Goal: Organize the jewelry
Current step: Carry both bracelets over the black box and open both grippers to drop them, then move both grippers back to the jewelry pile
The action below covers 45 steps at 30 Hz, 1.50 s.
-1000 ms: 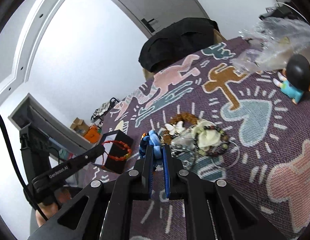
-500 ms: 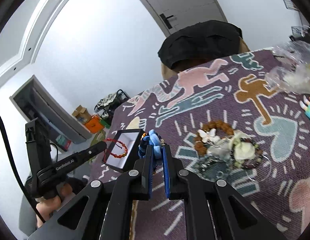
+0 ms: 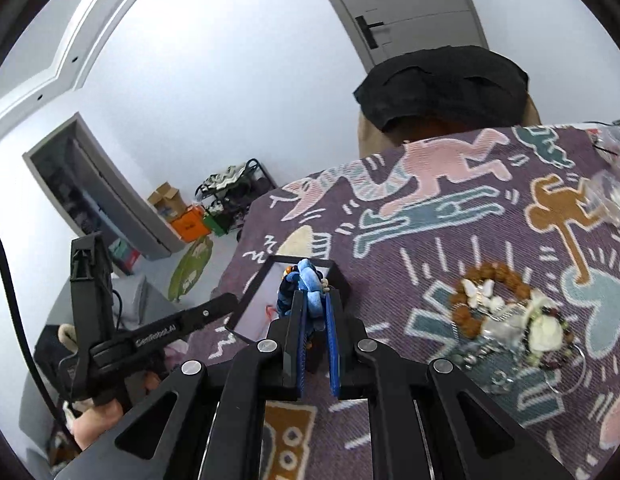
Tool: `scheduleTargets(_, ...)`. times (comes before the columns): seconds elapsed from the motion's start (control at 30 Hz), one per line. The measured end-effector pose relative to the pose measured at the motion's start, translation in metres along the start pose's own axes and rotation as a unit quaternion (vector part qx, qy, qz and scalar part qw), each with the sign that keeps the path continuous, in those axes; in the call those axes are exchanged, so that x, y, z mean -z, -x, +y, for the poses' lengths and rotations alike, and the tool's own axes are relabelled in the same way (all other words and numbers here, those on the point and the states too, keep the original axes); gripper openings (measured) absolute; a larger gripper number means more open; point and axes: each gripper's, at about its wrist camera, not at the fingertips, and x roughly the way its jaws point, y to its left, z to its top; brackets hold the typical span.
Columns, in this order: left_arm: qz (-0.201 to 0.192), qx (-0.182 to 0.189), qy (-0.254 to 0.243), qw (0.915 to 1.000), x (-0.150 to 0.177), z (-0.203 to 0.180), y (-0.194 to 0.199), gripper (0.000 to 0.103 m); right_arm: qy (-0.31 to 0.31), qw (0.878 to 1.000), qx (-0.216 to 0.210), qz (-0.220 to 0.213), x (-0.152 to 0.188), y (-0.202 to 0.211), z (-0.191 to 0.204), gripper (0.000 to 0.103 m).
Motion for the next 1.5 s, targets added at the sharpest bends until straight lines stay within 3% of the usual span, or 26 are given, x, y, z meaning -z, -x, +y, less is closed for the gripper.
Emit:
scheduleTargets(0.07,-0.026,-0.005,0.007,0.9996,0.001,0.007,0.011,0.074,0.004,1.0,-0.002,0.005,-0.002,-0.009,0.006,0.01)
scheduleTargets(0.4,-0.054,-0.023,0.003,0.9983,-0.002,0.021,0.04,0.074,0.017,0.999,-0.025,0.017,-0.011,-0.038,0.03,0.012)
scheduleTargets(0.47,-0.057,-0.024,-0.002,0.9981,-0.002,0.02,0.043,0.074,0.025,0.998,-0.041,0.028,-0.012,-0.042,0.034,0.035)
scheduleTargets(0.5,-0.059,-0.025,-0.005,0.9979,-0.002,0.019,0.044,0.076,0.026,0.998,-0.043,0.029,-0.012,-0.042,0.034,0.059)
scheduleTargets(0.53,-0.06,-0.025,-0.007,0.9978,-0.002,0.017,0.044,0.077,0.028,0.999,-0.04,0.022,-0.011,-0.039,0.033,0.07)
scheduleTargets(0.57,-0.063,-0.024,-0.01,0.9977,-0.001,0.015,0.045,0.081,0.034,0.999,-0.034,0.01,-0.009,-0.033,0.031,0.072)
scheduleTargets(0.67,-0.068,-0.02,-0.023,0.9972,0.001,0.006,0.045,0.09,0.035,0.999,-0.014,0.01,-0.006,-0.022,0.02,0.072)
scheduleTargets(1.27,-0.029,0.007,-0.084,0.996,0.032,-0.058,0.014,0.091,-0.036,0.997,0.074,-0.004,0.003,0.052,-0.095,0.075)
scheduleTargets(1.5,-0.002,0.014,-0.098,0.9951,0.045,-0.076,-0.005,0.091,-0.055,0.993,0.101,-0.001,0.011,0.06,-0.132,0.075)
